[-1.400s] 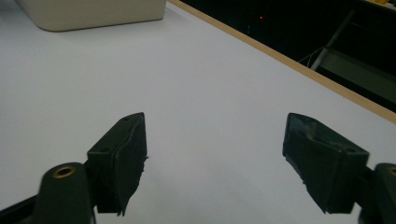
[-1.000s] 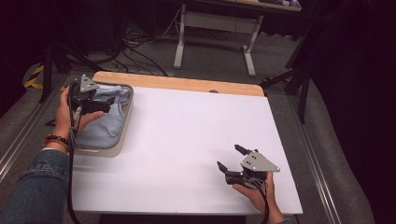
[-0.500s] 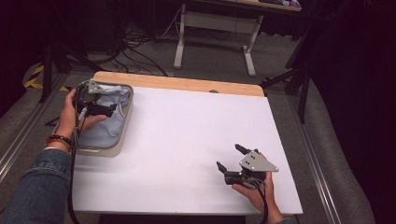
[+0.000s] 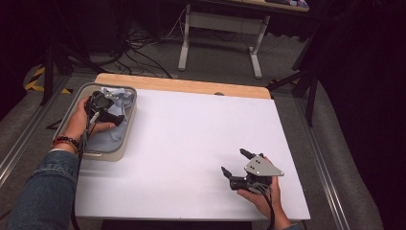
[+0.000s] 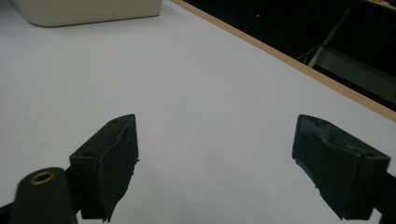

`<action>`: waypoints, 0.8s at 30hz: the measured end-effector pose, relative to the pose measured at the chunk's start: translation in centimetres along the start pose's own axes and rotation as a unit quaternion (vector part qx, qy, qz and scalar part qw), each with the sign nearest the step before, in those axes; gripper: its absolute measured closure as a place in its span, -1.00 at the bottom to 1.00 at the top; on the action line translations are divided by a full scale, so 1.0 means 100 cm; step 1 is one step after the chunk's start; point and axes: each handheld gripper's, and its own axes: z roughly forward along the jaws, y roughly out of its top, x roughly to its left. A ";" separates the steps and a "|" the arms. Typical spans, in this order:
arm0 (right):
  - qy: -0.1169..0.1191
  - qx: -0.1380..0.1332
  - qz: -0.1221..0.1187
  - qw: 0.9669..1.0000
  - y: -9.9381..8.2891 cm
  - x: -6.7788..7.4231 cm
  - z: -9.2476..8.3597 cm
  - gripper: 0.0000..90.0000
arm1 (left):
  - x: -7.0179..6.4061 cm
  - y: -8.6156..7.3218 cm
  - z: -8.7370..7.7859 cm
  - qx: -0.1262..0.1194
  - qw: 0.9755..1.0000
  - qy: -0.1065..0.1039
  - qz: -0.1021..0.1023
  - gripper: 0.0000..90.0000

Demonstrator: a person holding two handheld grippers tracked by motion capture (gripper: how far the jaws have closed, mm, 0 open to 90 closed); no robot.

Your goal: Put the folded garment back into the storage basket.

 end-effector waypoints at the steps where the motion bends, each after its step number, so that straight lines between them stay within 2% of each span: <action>1: 0.000 0.000 0.000 1.000 0.000 0.000 0.000 -0.66 | 0.000 0.000 0.000 0.000 1.000 0.000 0.000 -0.70; 3: -0.001 0.000 -0.001 1.000 0.000 0.000 0.000 -0.66 | -0.001 0.002 -0.005 -0.016 1.000 0.005 0.002 -0.71; 5: -0.001 0.000 0.001 1.000 0.000 0.000 0.000 -0.66 | -0.002 0.002 -0.008 -0.021 1.000 0.009 0.004 -0.71; 7: -0.003 -0.002 0.003 1.000 0.001 0.000 -0.001 -0.66 | -0.001 0.003 -0.015 -0.048 0.999 0.019 0.000 -0.73; 9: -0.004 -0.003 0.002 1.000 0.001 -0.001 -0.002 -0.66 | 0.000 0.004 -0.021 -0.070 0.997 0.010 -0.009 -0.75; 12: -0.005 -0.004 0.003 1.000 0.001 -0.001 -0.002 -0.66 | 0.000 0.003 -0.031 -0.100 0.995 0.009 -0.015 -0.78; 14: -0.007 -0.003 0.003 1.000 0.000 -0.002 -0.003 -0.66 | 0.000 0.003 -0.040 -0.128 0.991 0.003 -0.026 -0.78; 16: -0.006 -0.003 0.002 1.000 0.000 -0.001 -0.003 -0.66 | 0.000 0.003 -0.042 -0.134 0.991 0.003 -0.026 -0.79; 19: -0.006 -0.004 0.001 1.000 0.001 -0.001 -0.003 -0.66 | -0.004 0.002 -0.049 -0.158 0.987 0.003 -0.031 -0.80; 21: -0.007 -0.005 0.000 1.000 0.002 -0.001 -0.004 -0.66 | -0.005 0.002 -0.050 -0.161 0.987 0.001 -0.028 -0.81; 23: -0.007 -0.006 0.001 1.000 0.002 -0.001 -0.004 -0.66 | -0.006 0.001 -0.053 -0.176 0.984 0.000 -0.032 -0.81; 24: -0.007 -0.005 0.001 1.000 0.001 -0.001 -0.004 -0.66 | -0.007 0.000 -0.054 -0.178 0.983 -0.003 -0.032 -0.81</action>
